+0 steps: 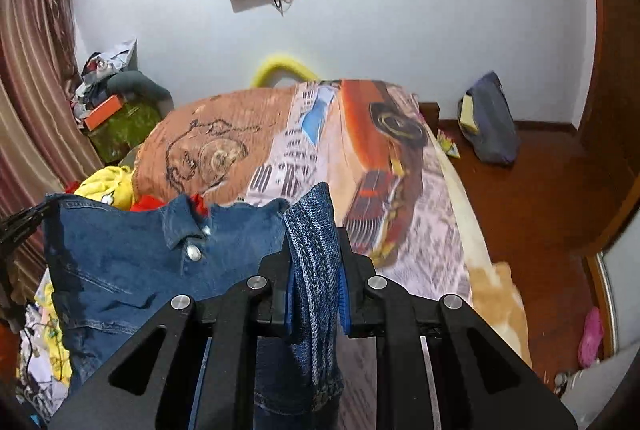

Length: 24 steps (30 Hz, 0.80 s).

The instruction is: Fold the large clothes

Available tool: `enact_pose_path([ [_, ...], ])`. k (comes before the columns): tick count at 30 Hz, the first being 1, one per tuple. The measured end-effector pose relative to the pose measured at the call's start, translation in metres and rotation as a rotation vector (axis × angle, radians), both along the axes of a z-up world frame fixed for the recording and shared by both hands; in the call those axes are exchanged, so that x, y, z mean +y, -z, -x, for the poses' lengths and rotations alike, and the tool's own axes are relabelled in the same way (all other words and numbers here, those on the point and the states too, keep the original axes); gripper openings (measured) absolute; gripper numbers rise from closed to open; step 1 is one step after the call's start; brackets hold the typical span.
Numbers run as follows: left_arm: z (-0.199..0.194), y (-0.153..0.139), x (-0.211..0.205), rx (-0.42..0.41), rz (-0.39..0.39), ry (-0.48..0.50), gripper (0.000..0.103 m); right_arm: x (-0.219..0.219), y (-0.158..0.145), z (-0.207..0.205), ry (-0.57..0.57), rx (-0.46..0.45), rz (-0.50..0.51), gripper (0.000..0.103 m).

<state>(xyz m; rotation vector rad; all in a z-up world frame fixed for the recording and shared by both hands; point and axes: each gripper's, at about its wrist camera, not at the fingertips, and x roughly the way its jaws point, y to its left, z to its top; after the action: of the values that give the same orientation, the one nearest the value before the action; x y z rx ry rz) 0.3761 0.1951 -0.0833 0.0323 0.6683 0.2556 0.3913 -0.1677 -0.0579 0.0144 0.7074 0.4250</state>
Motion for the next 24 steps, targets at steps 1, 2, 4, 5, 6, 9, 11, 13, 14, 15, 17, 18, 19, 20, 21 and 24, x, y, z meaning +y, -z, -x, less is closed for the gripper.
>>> enact_pose_path([
  [1,-0.006,0.004,0.007,0.01,-0.003,-0.011,0.011,0.005,0.002,-0.008,-0.002,0.001,0.008,0.014],
  [2,-0.014,0.01,0.015,0.028,0.0,-0.024,0.011,0.01,0.007,-0.019,0.001,0.013,0.018,0.014],
  [4,-0.028,0.026,0.026,0.076,0.001,-0.052,0.011,0.017,0.022,-0.041,0.015,0.052,0.029,0.015],
  [5,-0.039,0.038,0.034,0.107,-0.002,-0.074,0.011,0.018,0.032,-0.05,0.025,0.073,0.037,0.015],
  [6,-0.045,0.047,0.039,0.128,-0.007,-0.085,0.011,0.019,0.038,-0.056,0.034,0.087,0.046,0.015],
  [9,-0.066,0.078,0.056,0.181,0.007,-0.116,0.011,0.02,0.068,-0.08,0.07,0.146,0.076,0.015],
  [11,-0.078,0.099,0.064,0.218,0.03,-0.127,0.012,0.016,0.086,-0.094,0.085,0.198,0.067,0.015],
  [13,-0.085,0.115,0.065,0.245,0.03,-0.131,0.013,0.013,0.099,-0.101,0.096,0.232,0.064,0.015],
  [14,-0.091,0.125,0.065,0.264,0.014,-0.133,0.015,0.012,0.109,-0.104,0.095,0.248,0.075,0.015],
  [15,-0.095,0.132,0.065,0.276,0.001,-0.137,0.016,0.012,0.116,-0.105,0.092,0.26,0.089,0.015],
  [17,-0.103,0.146,0.064,0.305,-0.013,-0.14,0.017,0.014,0.127,-0.104,0.088,0.271,0.115,0.016],
  [18,-0.106,0.151,0.064,0.316,-0.012,-0.141,0.017,0.016,0.131,-0.104,0.085,0.274,0.13,0.017],
  [19,-0.107,0.155,0.064,0.327,-0.009,-0.143,0.017,0.017,0.134,-0.104,0.084,0.275,0.143,0.018],
  [20,-0.108,0.16,0.064,0.338,-0.002,-0.144,0.017,0.017,0.136,-0.103,0.085,0.275,0.155,0.02],
  [21,-0.108,0.164,0.064,0.347,0.006,-0.143,0.017,0.017,0.136,-0.102,0.087,0.274,0.162,0.02],
  [24,-0.104,0.165,0.061,0.363,0.009,-0.136,0.026,0.017,0.131,-0.097,0.089,0.28,0.17,0.026],
])
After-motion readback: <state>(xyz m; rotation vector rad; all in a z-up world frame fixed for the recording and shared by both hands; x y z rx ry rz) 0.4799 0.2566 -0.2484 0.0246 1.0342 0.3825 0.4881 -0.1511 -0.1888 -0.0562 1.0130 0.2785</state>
